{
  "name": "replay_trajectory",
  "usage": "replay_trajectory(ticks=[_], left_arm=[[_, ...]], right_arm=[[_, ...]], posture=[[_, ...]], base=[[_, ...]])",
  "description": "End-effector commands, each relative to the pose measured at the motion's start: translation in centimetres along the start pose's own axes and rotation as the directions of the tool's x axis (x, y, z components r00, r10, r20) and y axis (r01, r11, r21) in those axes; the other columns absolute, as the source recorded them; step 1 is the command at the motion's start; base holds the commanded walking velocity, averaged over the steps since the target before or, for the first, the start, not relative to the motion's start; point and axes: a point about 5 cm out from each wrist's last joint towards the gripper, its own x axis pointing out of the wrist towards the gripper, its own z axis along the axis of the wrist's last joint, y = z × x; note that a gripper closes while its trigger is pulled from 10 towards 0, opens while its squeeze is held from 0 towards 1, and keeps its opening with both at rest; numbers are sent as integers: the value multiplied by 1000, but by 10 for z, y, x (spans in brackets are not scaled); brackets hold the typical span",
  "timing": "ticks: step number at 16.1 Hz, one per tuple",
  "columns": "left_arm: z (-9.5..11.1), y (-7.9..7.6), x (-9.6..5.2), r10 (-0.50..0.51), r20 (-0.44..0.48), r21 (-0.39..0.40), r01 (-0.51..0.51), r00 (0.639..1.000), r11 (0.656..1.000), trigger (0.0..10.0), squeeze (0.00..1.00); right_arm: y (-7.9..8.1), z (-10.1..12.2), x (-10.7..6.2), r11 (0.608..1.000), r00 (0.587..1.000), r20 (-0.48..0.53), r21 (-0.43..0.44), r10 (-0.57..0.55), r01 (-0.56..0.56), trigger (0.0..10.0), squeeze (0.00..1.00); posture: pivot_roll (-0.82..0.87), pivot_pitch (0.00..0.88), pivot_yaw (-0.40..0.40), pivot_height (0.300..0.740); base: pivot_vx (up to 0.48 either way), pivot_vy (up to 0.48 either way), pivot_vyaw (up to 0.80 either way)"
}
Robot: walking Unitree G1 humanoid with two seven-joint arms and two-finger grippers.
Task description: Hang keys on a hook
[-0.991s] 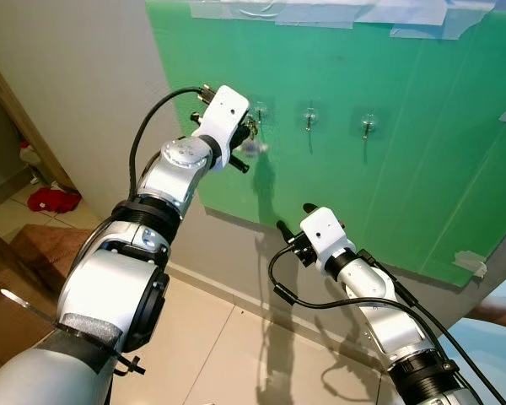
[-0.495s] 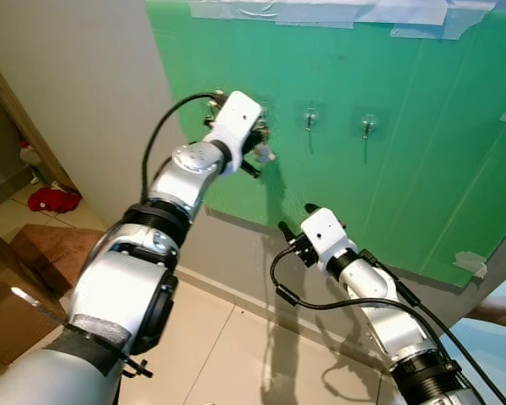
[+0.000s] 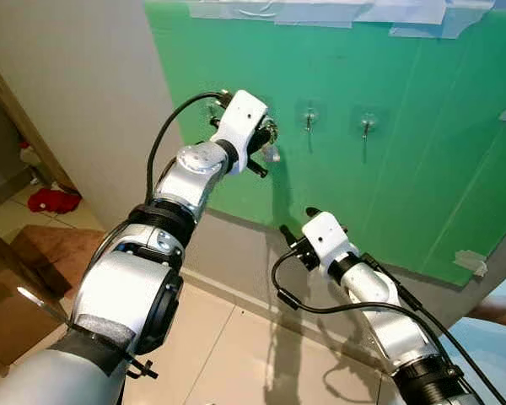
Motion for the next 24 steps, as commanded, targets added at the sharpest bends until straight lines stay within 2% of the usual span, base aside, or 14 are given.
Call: replay_trajectory(ticks=[1, 6, 8, 12, 13, 15, 18, 20, 21, 22, 24], left_arm=[[10, 9, -1, 33, 29, -23, -33, 999, 999, 0, 0], [6, 21, -6, 80, 35, -138, -74, 996, 988, 0, 0], [4, 25, -7, 98, 43, -207, -87, 994, 974, 0, 0], [-6, 30, -10, 112, 20, -369, -97, 993, 924, 0, 0], [-9, 30, -11, 112, 12, -425, -97, 994, 900, 0, 0], [-14, 28, -10, 102, 3, -468, -89, 995, 879, 0, 0], [-15, 25, -10, 89, -2, -453, -80, 996, 888, 0, 0], [-18, 23, -10, 81, -28, -345, -85, 996, 935, 0, 0], [-18, 23, -9, 77, -30, -327, -82, 997, 941, 0, 0], [-18, 18, -8, 54, -58, -184, -64, 997, 981, 0, 0], [-21, 10, -5, 11, -100, -112, -22, 995, 993, 0, 0]], right_arm=[[1, 2, -1, 1000, 1000, 0, -11, 7, -7, 10000, 0], [0, 2, -2, 1000, 1000, -4, -16, 14, -14, 10000, 0], [0, 2, -2, 1000, 1000, -5, -19, 18, -18, 10000, 0], [0, 1, -2, 999, 1000, -9, -24, 24, -24, 10000, 0], [0, 1, -3, 999, 1000, -10, -24, 26, -26, 10000, 0], [-1, 1, -3, 999, 1000, -11, -23, 23, -24, 10000, 0], [-1, 1, -3, 1000, 1000, -13, -22, 22, -22, 10000, 0], [-1, 1, -3, 1000, 1000, -12, -20, 21, -21, 10000, 0], [-1, 2, -3, 1000, 1000, -12, -19, 21, -21, 10000, 0], [-1, 2, -3, 1000, 1000, -12, -19, 21, -21, 10000, 0], [-1, 2, -2, 1000, 1000, -11, -17, 22, -22, 10000, 0]], posture=[[-129, 0, 129, 740], [-129, 0, 123, 740], [-131, 0, 120, 740], [-139, 0, 117, 740], [-141, 0, 118, 740], [-145, 0, 119, 740], [-144, 0, 120, 740], [-141, 0, 119, 740], [-141, 0, 119, 740], [-139, 0, 117, 740], [-137, 0, 118, 740]], base=[[0, 0, 0], [0, 0, 0], [0, 0, 0], [0, 0, 0], [0, 0, 0], [0, 0, 0], [0, 0, 0], [0, 0, 0], [0, 0, 0], [0, 0, 0], [0, 0, 0]])
